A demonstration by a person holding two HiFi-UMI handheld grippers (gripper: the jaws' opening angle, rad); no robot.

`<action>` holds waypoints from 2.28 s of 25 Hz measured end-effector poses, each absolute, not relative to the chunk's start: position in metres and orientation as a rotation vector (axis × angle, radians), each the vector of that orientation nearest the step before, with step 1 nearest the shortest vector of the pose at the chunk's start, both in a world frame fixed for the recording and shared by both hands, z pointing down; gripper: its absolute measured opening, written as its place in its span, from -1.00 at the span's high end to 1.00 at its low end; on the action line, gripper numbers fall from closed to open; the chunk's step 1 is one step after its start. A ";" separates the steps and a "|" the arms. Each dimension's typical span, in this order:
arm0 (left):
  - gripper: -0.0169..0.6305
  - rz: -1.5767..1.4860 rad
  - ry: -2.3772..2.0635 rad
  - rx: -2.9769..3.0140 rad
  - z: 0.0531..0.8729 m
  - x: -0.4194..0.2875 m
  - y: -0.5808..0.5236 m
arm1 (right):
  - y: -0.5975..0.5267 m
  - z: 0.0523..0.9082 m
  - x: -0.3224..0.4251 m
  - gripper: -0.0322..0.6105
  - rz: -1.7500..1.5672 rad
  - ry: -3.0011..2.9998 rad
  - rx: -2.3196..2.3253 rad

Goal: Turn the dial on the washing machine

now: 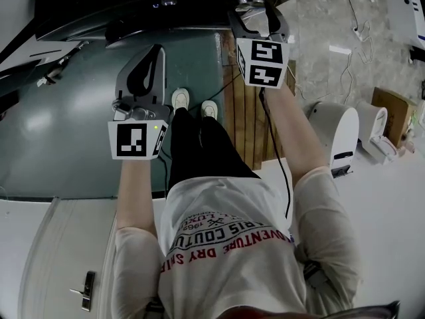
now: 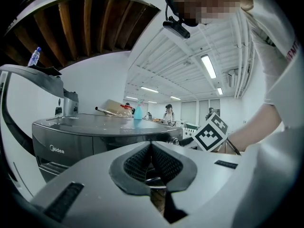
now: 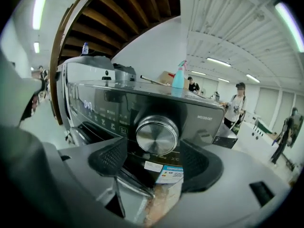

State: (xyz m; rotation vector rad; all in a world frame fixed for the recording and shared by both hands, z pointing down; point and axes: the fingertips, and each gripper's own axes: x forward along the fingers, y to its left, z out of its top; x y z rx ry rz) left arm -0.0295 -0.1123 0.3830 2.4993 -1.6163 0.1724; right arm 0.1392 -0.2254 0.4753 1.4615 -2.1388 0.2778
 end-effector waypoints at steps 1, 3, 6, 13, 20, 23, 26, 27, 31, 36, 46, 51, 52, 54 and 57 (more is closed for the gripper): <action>0.90 0.169 -1.612 2.499 0.383 -0.029 -0.113 | -0.224 0.476 0.139 -0.16 0.229 -2.115 1.444; 0.90 0.162 -1.606 2.499 0.384 -0.028 -0.114 | -0.224 0.477 0.141 -0.16 0.088 -2.053 1.417; 0.90 0.157 -1.600 2.500 0.385 -0.027 -0.114 | -0.226 0.475 0.141 -0.16 -0.134 -1.990 1.371; 0.90 0.158 -1.593 2.480 0.394 -0.029 -0.113 | -0.229 0.468 0.140 -0.11 -0.162 -1.994 1.405; 0.90 0.172 -1.590 2.468 0.400 -0.031 -0.109 | -0.228 0.468 0.140 0.00 -0.103 -2.012 1.435; 0.90 0.175 -1.590 2.467 0.400 -0.032 -0.107 | -0.229 0.468 0.140 0.00 -0.015 -2.037 1.456; 0.90 0.179 -1.594 2.465 0.400 -0.031 -0.107 | -0.230 0.466 0.141 0.00 0.073 -2.068 1.474; 0.90 0.180 -1.594 2.467 0.399 -0.030 -0.107 | -0.230 0.465 0.142 0.00 0.109 -2.079 1.483; 0.90 0.175 -1.599 2.472 0.397 -0.029 -0.109 | -0.231 0.467 0.147 0.00 0.227 -2.118 1.517; 0.90 0.183 -1.595 2.482 0.395 -0.026 -0.109 | -0.231 0.469 0.147 0.00 0.315 -2.155 1.547; 0.90 0.173 -1.600 2.474 0.394 -0.026 -0.111 | -0.227 0.468 0.133 -0.09 0.141 -2.113 1.429; 0.90 0.173 -1.603 2.470 0.396 -0.023 -0.106 | -0.222 0.466 0.134 -0.10 -0.182 -2.014 1.349; 0.90 0.172 -1.604 2.465 0.398 -0.023 -0.105 | -0.223 0.464 0.134 -0.10 -0.230 -1.998 1.340; 0.90 0.179 -1.607 2.458 0.401 -0.025 -0.106 | -0.224 0.463 0.133 -0.09 -0.285 -1.976 1.336; 0.90 0.190 -1.614 2.453 0.402 -0.027 -0.108 | -0.227 0.466 0.132 -0.09 -0.271 -1.966 1.350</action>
